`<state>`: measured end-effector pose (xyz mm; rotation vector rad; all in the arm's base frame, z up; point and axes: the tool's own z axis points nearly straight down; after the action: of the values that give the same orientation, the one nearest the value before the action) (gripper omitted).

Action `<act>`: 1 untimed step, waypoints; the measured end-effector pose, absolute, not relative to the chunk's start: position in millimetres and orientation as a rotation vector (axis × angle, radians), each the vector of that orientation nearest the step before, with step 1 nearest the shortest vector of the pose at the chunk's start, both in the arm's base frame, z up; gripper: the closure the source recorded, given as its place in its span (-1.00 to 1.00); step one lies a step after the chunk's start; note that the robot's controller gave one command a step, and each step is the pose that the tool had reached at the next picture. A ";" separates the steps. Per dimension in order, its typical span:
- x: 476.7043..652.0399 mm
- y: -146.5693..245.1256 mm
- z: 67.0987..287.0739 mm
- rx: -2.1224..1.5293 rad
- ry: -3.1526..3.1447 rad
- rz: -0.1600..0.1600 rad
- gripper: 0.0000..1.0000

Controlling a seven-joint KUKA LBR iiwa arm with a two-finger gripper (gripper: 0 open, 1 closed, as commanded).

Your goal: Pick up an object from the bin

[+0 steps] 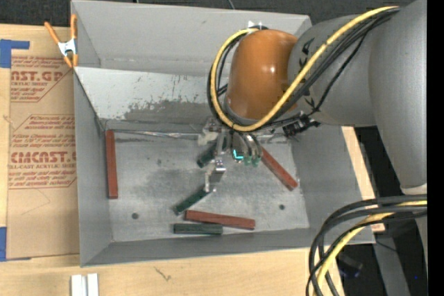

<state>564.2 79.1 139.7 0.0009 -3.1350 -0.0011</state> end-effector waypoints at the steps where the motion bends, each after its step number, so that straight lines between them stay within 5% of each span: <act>1: 566.1 78.8 144.1 0.000 -3.142 -0.002 -1.00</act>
Offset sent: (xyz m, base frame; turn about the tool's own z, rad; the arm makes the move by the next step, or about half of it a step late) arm -0.0511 0.0144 -0.0637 -0.3342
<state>566.1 78.8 144.1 0.0004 -3.1422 -0.0019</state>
